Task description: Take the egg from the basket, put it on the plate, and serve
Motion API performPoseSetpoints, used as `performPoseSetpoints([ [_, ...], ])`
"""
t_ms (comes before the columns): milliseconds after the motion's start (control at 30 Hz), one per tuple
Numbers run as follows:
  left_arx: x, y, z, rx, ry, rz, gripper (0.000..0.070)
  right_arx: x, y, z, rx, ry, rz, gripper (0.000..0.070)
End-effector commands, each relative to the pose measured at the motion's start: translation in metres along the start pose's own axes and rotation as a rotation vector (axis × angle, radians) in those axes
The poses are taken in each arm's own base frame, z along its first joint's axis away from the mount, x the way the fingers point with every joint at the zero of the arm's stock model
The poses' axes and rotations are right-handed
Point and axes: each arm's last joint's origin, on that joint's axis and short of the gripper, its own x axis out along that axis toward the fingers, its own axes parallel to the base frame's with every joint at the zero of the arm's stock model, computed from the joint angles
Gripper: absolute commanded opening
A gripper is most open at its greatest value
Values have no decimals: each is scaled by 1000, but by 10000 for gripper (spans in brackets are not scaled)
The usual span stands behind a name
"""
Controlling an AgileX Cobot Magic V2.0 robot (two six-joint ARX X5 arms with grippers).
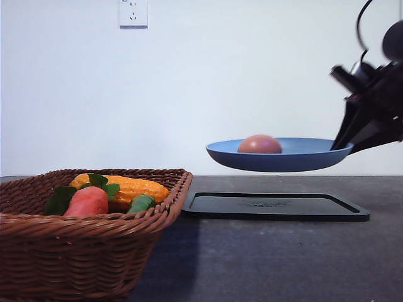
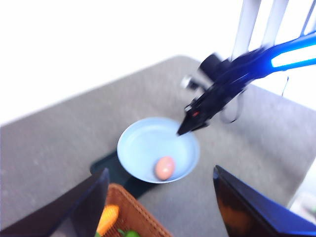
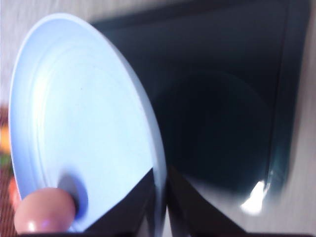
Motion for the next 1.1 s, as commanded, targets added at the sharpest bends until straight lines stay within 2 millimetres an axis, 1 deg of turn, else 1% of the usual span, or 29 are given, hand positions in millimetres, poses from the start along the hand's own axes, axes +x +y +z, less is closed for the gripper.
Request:
performPoseSetpoints([
  [0, -7, 0, 5, 8, -33, -4, 426, 10, -6, 14, -4, 5, 10, 0],
  [100, -15, 1, 3, -4, -43, -5, 426, 26, -16, 29, 20, 20, 1, 0],
  [200, -18, 2, 1, -16, -31, -4, 426, 40, -26, 37, 49, 39, -12, 0],
  [333, -17, 2, -1, -14, -13, -3, 426, 54, -38, 39, 82, 65, -25, 0],
  [433, -17, 2, -1, -14, -11, -3, 426, 59, -43, 38, 93, 74, -48, 0],
  [467, -16, 2, 0, -14, -9, -2, 426, 59, -44, 38, 95, 70, -80, 0],
  [533, -15, 2, 0, -14, -8, -2, 426, 59, -46, 38, 94, 58, -140, 30],
  [667, -12, 1, 0, -12, 0, -1, 426, 59, -47, 38, 88, 54, -175, 220],
  [733, -10, 1, 0, -11, 6, -1, 426, 59, -46, 38, 81, 53, -171, 260],
  [900, 0, -1, 1, -3, 32, 1, 426, 54, -39, 45, 59, 51, -115, 259],
  [1000, 10, -2, 2, 10, 53, 3, 426, 44, -31, 51, 54, 42, -67, 259],
  [1067, 19, -3, 2, 28, 74, 14, 425, 35, -23, 55, 48, 34, -67, 258],
])
